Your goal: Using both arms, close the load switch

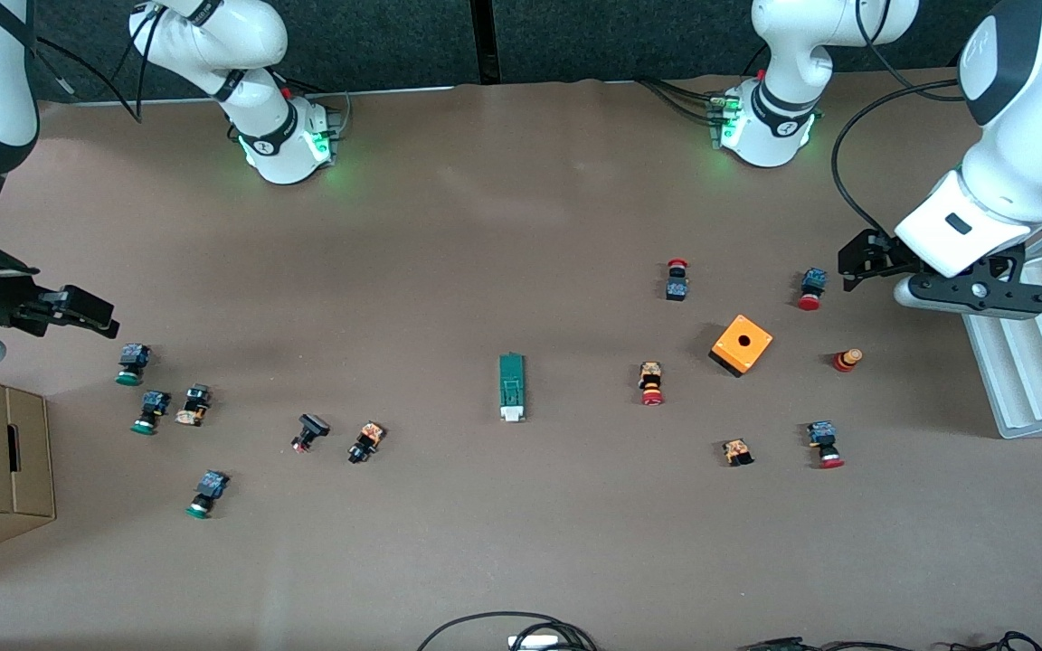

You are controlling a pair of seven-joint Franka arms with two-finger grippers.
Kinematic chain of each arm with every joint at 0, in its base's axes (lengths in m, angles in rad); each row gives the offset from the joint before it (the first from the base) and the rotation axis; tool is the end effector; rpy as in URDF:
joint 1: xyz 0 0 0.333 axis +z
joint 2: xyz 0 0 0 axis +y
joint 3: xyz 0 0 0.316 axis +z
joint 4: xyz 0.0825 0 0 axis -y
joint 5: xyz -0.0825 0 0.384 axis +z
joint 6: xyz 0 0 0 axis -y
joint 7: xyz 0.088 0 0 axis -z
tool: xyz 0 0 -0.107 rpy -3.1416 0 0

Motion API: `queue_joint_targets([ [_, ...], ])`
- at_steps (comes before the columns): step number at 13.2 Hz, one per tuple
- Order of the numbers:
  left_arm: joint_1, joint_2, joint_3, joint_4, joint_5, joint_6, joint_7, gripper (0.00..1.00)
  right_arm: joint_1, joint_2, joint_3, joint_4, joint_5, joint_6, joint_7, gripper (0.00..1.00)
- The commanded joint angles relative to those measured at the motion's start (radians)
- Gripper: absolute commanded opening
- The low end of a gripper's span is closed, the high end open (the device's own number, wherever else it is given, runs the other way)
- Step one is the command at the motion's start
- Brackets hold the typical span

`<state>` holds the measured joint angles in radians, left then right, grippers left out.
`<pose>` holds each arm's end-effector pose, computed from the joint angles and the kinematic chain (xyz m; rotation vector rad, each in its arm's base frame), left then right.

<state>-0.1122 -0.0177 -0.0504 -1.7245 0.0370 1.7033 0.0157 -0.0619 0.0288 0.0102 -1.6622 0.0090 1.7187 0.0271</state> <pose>0.5494 -0.0868 0.5728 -3.0909 0.2840 0.0012 0.5729 -0.0289 0.5778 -3.1299 0.1253 -0.0436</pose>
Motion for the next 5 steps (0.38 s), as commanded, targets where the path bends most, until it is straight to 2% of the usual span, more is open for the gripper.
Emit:
queue_joint_targets([
  [1,-0.007,-0.015,0.007,-0.015,-0.009,0.009,0.007,1.0,0.002,0.013,0.001,0.025,-0.027,-0.007,0.0,1.0],
  [5,-0.009,-0.016,0.007,-0.015,-0.009,0.009,0.006,1.0,-0.001,0.013,0.001,0.025,-0.027,-0.005,0.0,1.0],
])
